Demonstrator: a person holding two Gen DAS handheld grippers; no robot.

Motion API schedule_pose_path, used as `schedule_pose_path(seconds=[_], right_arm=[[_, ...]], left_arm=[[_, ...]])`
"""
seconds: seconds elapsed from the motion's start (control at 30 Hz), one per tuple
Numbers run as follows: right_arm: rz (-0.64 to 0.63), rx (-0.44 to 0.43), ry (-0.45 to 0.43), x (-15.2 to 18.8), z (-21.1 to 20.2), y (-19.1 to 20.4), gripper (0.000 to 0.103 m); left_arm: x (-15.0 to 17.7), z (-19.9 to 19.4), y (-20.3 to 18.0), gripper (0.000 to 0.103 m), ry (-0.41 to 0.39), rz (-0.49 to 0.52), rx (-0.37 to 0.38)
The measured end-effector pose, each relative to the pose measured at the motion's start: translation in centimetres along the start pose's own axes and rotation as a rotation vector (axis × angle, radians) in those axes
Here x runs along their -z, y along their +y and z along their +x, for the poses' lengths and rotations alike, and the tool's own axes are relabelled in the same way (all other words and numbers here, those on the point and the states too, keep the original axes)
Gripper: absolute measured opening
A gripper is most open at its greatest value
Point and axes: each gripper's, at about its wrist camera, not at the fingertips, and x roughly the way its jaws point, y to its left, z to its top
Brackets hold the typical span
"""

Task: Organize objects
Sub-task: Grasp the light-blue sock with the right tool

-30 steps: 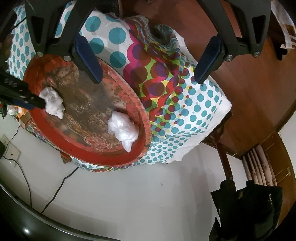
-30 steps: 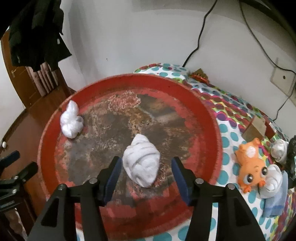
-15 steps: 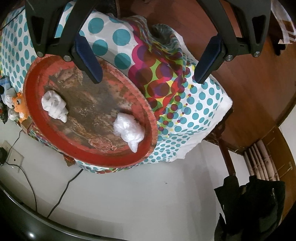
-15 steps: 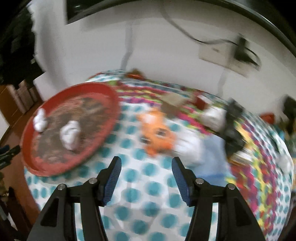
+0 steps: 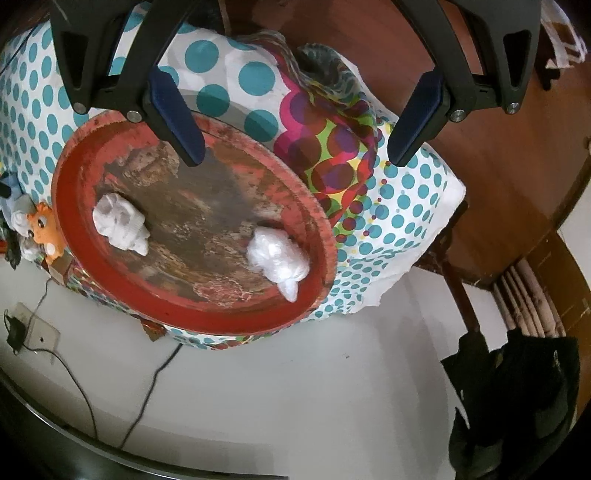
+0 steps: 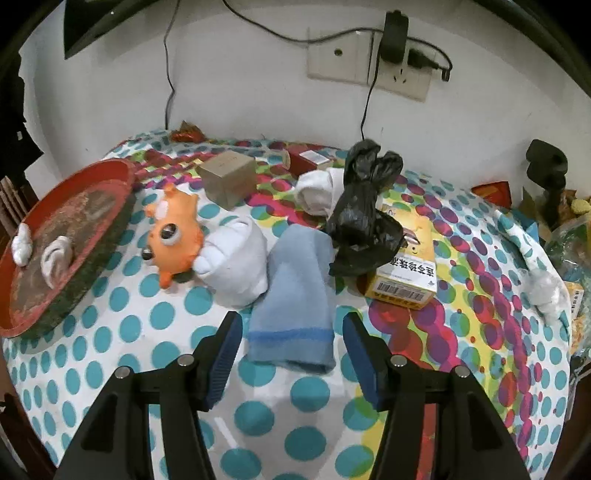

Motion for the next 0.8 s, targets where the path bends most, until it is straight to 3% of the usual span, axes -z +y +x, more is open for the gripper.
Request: schedule_pose_path(seconds=[0.23, 0.4, 0.57, 0.8], right_arm=[[-0.027, 0.020, 0.003, -0.8, 2.8, 0.0, 0.058], [-0.006, -0.021, -0.001, -1.1, 4.1, -0.3, 0.058], [0.020, -0.061, -0.017, -1.2, 3.9, -0.7, 0.035], [0.030, -0.113, -0.011, 0.4, 2.4, -2.5, 0.032]], left_arm=[[0.1, -0.3, -1.1, 0.099, -0.014, 0.042, 0.003], [0.2, -0.5, -1.3, 0.100, -0.038, 0.048, 0.011], [0.2, -0.9, -1.7, 0.100, -0.047, 0.031, 0.042], [0.1, -1.8, -4.0, 0.100, -0.038, 0.080, 0.054]])
